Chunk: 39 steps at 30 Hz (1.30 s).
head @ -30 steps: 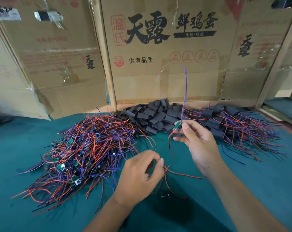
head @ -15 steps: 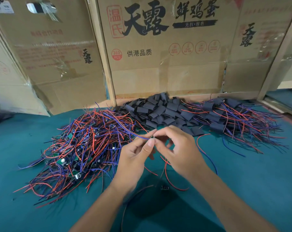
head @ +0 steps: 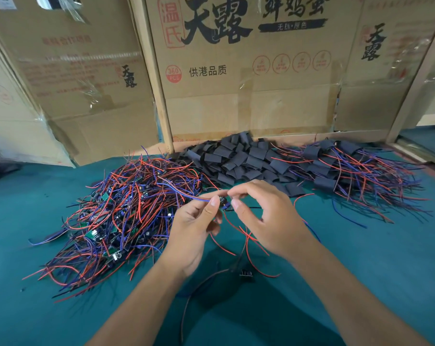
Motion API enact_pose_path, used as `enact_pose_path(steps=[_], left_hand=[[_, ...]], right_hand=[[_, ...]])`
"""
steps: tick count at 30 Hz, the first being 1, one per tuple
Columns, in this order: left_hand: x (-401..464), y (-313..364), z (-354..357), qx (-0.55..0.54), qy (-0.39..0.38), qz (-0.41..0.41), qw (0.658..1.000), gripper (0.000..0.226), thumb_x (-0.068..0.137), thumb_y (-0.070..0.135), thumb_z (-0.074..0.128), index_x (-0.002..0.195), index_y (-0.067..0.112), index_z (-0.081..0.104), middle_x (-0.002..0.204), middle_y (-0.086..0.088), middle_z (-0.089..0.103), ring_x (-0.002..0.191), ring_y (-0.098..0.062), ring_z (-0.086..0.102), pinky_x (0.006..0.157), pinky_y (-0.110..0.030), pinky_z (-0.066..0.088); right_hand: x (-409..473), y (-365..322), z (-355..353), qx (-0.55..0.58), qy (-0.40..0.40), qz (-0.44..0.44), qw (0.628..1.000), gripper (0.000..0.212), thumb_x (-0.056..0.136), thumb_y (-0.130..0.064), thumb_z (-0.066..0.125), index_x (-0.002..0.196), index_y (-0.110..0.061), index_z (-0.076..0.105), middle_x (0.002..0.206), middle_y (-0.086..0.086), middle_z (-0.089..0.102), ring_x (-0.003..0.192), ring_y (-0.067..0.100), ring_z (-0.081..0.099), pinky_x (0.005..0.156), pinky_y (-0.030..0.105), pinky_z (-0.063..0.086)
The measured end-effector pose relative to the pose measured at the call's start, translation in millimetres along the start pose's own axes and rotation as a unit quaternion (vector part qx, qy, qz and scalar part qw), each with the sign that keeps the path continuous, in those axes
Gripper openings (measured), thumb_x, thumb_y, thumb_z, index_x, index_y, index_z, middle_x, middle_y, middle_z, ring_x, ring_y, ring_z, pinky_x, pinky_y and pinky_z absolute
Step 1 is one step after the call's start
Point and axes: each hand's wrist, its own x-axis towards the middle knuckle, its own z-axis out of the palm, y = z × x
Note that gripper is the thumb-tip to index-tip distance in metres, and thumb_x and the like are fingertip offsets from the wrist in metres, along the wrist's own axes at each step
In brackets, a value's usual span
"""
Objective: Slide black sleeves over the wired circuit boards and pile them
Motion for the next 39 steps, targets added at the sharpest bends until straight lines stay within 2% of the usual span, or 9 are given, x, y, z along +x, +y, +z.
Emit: enact_pose_path(steps=[4,8,12,17,23,27,31,35,39], left_hand=[[1,1,-3,-0.014,0.010,-0.020,1.000,0.026,0.089,0.033,0.062,0.104,0.017,0.077,0.074,0.002,0.060,0.065,-0.012,0.047,0.057,-0.023,0.035],[3,-1,-2,-0.045,0.003,-0.041,0.998,0.027,0.090,0.032,0.061,0.105,0.015,0.076,0.074,0.004,0.060,0.064,-0.010,0.047,0.053,-0.021,0.037],[3,-3,-3,-0.049,0.004,-0.044,0.998,0.028,0.092,0.029,0.060,0.108,0.011,0.074,0.076,0.002,0.059,0.065,-0.009,0.049,0.052,-0.021,0.038],[4,-8,-4,-0.066,0.009,-0.068,0.995,0.028,0.091,0.028,0.062,0.109,0.010,0.073,0.096,-0.003,0.065,0.068,-0.010,0.054,0.055,-0.023,0.044],[5,-15,-5,-0.060,0.040,-0.100,0.992,0.019,0.094,0.024,0.060,0.102,0.014,0.074,0.105,-0.010,0.070,0.066,-0.011,0.057,0.058,-0.022,0.047],[5,-14,-5,0.010,0.060,-0.090,0.994,0.020,0.102,0.019,0.052,0.103,0.016,0.072,0.100,-0.005,0.072,0.073,-0.009,0.051,0.068,-0.022,0.040],[3,-11,-4,0.021,0.065,-0.096,0.993,0.021,0.102,0.022,0.052,0.104,0.015,0.072,0.099,-0.002,0.073,0.079,-0.008,0.056,0.075,-0.025,0.041],[4,-13,-4,0.031,0.081,-0.108,0.990,0.023,0.103,0.021,0.050,0.102,0.017,0.072,0.096,-0.004,0.067,0.068,-0.010,0.045,0.068,-0.023,0.037],[6,-14,-5,-0.003,0.082,-0.117,0.990,0.024,0.103,0.018,0.049,0.107,0.008,0.070,0.090,-0.005,0.065,0.059,-0.008,0.044,0.060,-0.021,0.039]], right_hand=[[-4,5,5,-0.048,-0.090,0.054,0.993,0.047,0.080,-0.059,0.061,0.115,-0.027,0.060,0.111,-0.018,0.064,0.108,0.007,0.057,0.096,0.030,0.043],[-5,10,14,-0.070,-0.065,0.054,0.994,0.027,0.085,-0.043,0.069,0.100,-0.023,0.062,0.097,-0.013,0.068,0.093,0.005,0.060,0.085,0.025,0.046],[-4,13,12,-0.060,-0.072,0.058,0.994,0.008,0.090,-0.032,0.061,0.086,-0.025,0.060,0.076,-0.009,0.064,0.074,0.012,0.058,0.073,0.040,0.049],[-6,15,15,-0.081,-0.098,0.063,0.990,0.011,0.090,-0.036,0.060,0.090,-0.025,0.061,0.075,-0.010,0.060,0.072,0.012,0.054,0.069,0.037,0.048],[-5,30,15,-0.127,-0.127,0.119,0.977,0.028,0.094,-0.043,0.057,0.112,-0.022,0.064,0.105,-0.009,0.066,0.098,0.014,0.059,0.085,0.033,0.048],[5,48,3,-0.109,-0.080,0.187,0.973,0.019,0.094,-0.034,0.057,0.100,-0.020,0.068,0.092,-0.005,0.070,0.085,0.015,0.065,0.079,0.035,0.053],[35,81,-7,-0.179,-0.087,0.253,0.947,0.018,0.097,-0.027,0.052,0.097,-0.018,0.067,0.088,0.002,0.071,0.076,0.021,0.064,0.073,0.036,0.055],[69,111,-12,-0.276,-0.103,0.255,0.921,0.022,0.098,-0.027,0.050,0.097,-0.014,0.068,0.092,0.009,0.069,0.086,0.031,0.064,0.069,0.034,0.049],[92,135,-16,-0.314,-0.165,0.267,0.896,0.028,0.098,-0.027,0.050,0.084,-0.006,0.062,0.081,0.011,0.062,0.086,0.031,0.063,0.065,0.033,0.045]])
